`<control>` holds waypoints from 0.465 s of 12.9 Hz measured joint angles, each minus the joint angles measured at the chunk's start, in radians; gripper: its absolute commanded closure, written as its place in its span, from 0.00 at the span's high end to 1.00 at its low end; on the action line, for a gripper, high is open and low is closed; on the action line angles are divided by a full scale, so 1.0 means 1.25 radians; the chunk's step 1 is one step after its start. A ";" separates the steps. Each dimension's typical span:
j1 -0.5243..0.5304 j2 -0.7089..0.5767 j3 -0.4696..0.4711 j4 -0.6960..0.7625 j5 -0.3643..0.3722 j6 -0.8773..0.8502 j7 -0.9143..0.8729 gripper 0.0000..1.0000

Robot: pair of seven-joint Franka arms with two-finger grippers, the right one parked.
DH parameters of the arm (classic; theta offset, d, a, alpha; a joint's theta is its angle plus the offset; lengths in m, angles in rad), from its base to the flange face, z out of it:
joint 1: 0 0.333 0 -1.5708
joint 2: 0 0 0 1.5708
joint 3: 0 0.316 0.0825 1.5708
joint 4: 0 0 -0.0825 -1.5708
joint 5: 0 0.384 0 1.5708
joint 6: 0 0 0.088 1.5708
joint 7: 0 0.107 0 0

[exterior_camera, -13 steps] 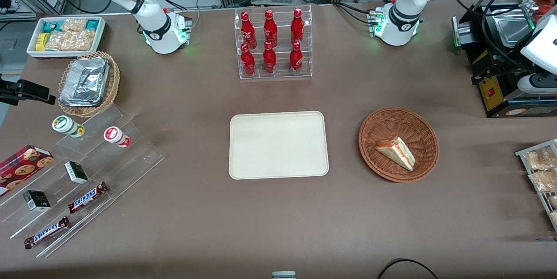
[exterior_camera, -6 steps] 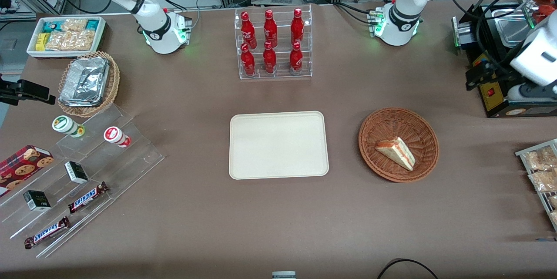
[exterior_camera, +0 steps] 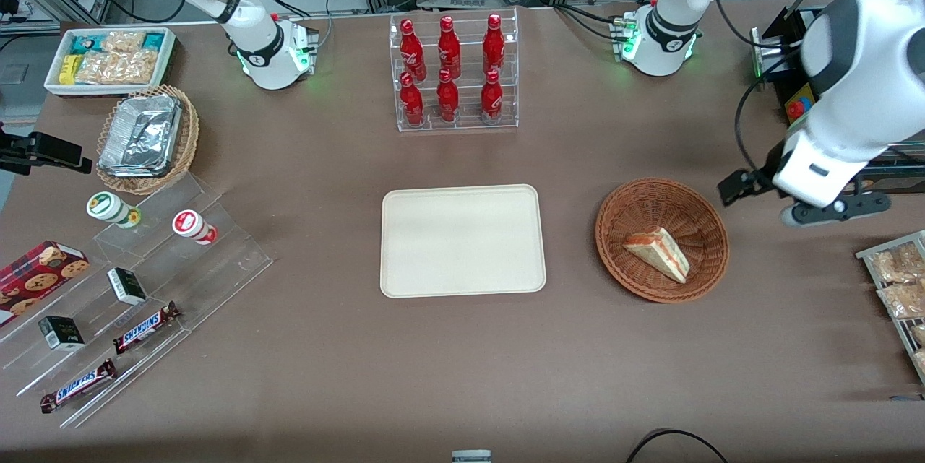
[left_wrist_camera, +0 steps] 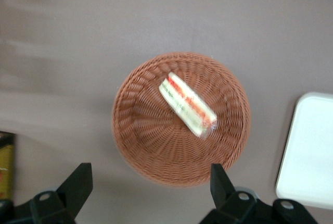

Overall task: Place sandwich from basket to tray
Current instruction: 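Move the open left gripper down over the sandwich in the basket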

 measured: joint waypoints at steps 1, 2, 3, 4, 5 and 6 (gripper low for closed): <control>0.000 0.001 -0.007 -0.044 0.000 0.061 -0.071 1.00; 0.000 0.002 -0.014 -0.082 0.000 0.112 -0.132 1.00; 0.000 0.005 -0.021 -0.116 0.000 0.154 -0.182 1.00; 0.000 0.009 -0.030 -0.144 0.000 0.189 -0.225 1.00; -0.001 0.014 -0.038 -0.170 0.000 0.225 -0.265 1.00; -0.002 0.020 -0.041 -0.191 0.000 0.254 -0.297 1.00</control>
